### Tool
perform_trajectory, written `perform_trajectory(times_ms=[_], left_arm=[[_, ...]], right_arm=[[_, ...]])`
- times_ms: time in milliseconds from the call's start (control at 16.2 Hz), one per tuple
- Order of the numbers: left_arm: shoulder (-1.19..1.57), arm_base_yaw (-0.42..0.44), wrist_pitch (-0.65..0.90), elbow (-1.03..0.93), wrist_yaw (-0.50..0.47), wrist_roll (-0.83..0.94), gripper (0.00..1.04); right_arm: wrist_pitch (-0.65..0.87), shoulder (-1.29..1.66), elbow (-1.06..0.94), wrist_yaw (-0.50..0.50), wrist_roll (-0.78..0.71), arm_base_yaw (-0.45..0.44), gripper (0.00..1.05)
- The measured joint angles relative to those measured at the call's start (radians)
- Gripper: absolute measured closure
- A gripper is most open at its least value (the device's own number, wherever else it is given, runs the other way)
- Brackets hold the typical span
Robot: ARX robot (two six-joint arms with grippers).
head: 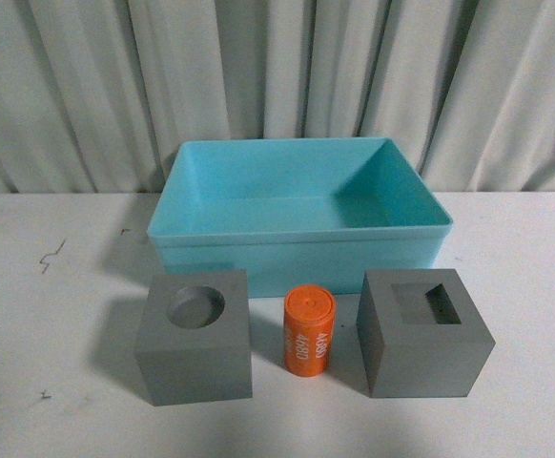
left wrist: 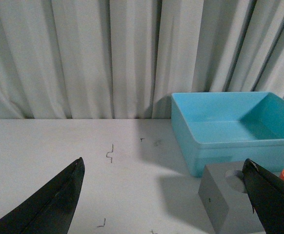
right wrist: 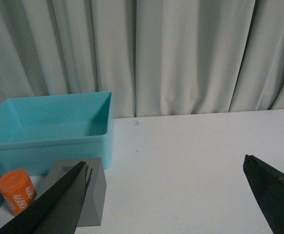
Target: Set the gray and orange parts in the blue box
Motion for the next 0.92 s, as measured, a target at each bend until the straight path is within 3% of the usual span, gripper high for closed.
perform_trajectory(times_ms=[924], left_arm=[[0.0,0.0,0.0,0.0,0.0,0.0,0.07]], right_arm=[[0.0,0.0,0.0,0.0,0.0,0.0,0.06]])
